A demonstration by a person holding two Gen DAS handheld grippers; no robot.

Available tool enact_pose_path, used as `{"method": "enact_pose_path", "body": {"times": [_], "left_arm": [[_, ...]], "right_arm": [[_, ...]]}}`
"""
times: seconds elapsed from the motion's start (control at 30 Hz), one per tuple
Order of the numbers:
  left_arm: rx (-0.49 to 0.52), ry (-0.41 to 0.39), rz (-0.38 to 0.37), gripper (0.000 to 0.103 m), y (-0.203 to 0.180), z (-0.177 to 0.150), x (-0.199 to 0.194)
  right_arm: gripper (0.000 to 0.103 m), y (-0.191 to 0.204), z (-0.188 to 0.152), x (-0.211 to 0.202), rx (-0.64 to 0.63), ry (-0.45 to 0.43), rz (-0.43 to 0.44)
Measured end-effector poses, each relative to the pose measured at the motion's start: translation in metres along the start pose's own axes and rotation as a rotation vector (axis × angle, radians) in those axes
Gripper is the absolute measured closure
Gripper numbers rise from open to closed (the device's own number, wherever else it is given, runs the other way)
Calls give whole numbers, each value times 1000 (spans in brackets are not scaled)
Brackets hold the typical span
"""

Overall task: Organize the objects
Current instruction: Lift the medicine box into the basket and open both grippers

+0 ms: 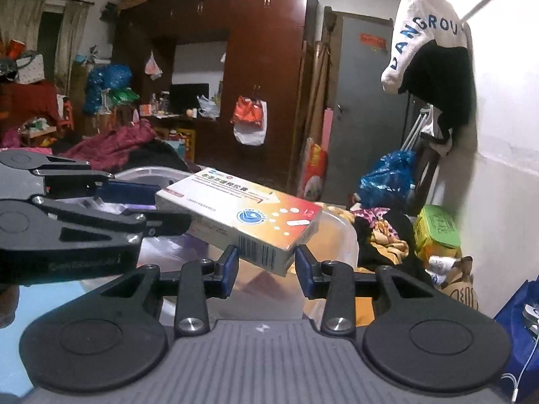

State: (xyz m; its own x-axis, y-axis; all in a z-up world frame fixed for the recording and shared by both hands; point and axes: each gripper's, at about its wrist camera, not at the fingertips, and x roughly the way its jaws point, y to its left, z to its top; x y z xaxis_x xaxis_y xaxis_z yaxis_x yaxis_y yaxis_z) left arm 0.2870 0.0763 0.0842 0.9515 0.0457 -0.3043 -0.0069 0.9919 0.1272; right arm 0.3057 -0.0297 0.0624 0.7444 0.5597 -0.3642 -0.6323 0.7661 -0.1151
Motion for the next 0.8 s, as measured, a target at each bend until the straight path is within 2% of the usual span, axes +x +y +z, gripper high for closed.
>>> {"method": "enact_pose_path", "body": {"times": [0.03,0.07,0.1,0.13,0.17,0.23,0.33,0.43,0.57,0.7,0.8], "left_arm": [[-14,1,9,53,2,1,0],[-28,4,6,47,5,0,-3],[-41,3,-4,30,9,1,-8],[-50,-7,-4,19,11,0,-14],[-54,-21,4,17,12,-2,-22],[-67,-28,-6,14,16,-5,-34],[-103,-29,-43,11,19,-16,-54],[-123,-22,-54,8,22,-28,-68],[-158,-24,-60,7,26,-42,-88],[-140,-39,-49,7,20,-49,-110],[-118,-43,-51,7,11,-57,-132]], "right_arm": [[60,2,-2,-4,1,14,1],[48,4,-4,-7,-1,18,-12],[38,6,-5,-10,-12,3,-42],[19,10,-9,-20,-26,-15,-69],[8,12,-11,-25,-37,-36,-102],[0,9,-14,-34,-29,-70,-135],[0,4,-18,-47,34,-61,-78],[0,0,-22,-60,77,-84,-30],[0,-6,-30,-75,154,-118,44],[0,-7,-38,-91,239,-109,112],[0,-1,-45,-108,252,-109,105]]}}
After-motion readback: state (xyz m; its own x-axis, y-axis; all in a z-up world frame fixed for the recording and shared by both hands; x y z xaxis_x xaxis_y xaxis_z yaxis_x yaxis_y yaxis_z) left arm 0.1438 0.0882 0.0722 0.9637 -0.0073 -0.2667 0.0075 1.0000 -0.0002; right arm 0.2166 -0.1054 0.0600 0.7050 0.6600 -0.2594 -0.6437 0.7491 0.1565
